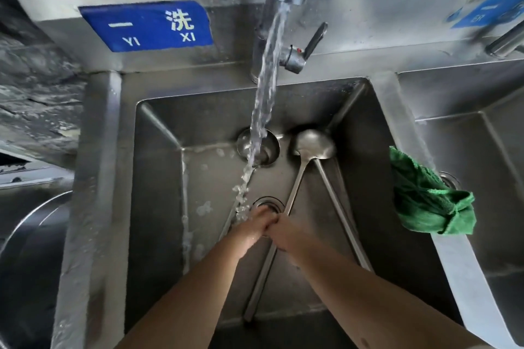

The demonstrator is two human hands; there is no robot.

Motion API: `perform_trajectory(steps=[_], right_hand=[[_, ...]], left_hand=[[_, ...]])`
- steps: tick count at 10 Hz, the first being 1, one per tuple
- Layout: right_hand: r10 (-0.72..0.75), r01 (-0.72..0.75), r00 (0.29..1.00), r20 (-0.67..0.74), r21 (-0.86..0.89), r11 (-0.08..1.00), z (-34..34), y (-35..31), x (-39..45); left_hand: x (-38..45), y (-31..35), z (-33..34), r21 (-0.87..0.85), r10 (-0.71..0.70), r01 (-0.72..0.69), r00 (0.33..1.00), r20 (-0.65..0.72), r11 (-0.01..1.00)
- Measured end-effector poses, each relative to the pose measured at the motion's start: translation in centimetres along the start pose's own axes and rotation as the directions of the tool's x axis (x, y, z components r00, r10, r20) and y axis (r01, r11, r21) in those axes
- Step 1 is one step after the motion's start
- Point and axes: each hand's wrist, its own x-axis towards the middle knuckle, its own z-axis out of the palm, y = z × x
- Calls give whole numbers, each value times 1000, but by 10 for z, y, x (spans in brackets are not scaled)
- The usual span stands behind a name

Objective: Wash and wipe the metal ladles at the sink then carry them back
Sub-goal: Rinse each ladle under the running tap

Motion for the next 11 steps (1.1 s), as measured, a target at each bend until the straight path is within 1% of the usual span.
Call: perform_trajectory(steps=[1,2,3,4,5,6,7,8,9,10,11], right_hand=[[-13,14,998,59,-14,1000,15,-15,3],[-38,46,995,96,-82,996,33,-25,10],[-75,86,994,83,-149,985,46,-25,25],[-56,75,993,105,-189,979,60,-16,39],[-77,98,986,148,-145,984,72,-14,36],[-58,61,992,108,-22,998,76,-13,34],[-7,5,1000,13,170,985,71,-25,26],[38,-28,999,-22,338,941,55,-45,7],[69,-62,998,-8,362,930,38,-60,-24],[100,-98,995,5,255,962,26,-58,-47],[144,-142,990,-6,129,981,11,-52,-90]], left_hand=[[22,-40,-40,311,-1,72,975,-224,948],[24,-67,-75,490,100,127,906,-411,862],[28,-85,-81,638,145,147,913,-381,756],[37,-99,-78,707,208,110,914,-348,698],[56,-115,-85,709,228,82,915,-331,701],[49,-101,-81,608,205,-51,961,-187,792],[19,-77,-69,369,220,-197,975,-22,908],[-15,-52,-57,154,205,-217,975,90,964],[-56,-35,-51,157,218,-232,971,103,960],[-85,-33,-50,103,168,-186,972,163,977],[-115,-28,-48,83,105,-111,992,74,990]])
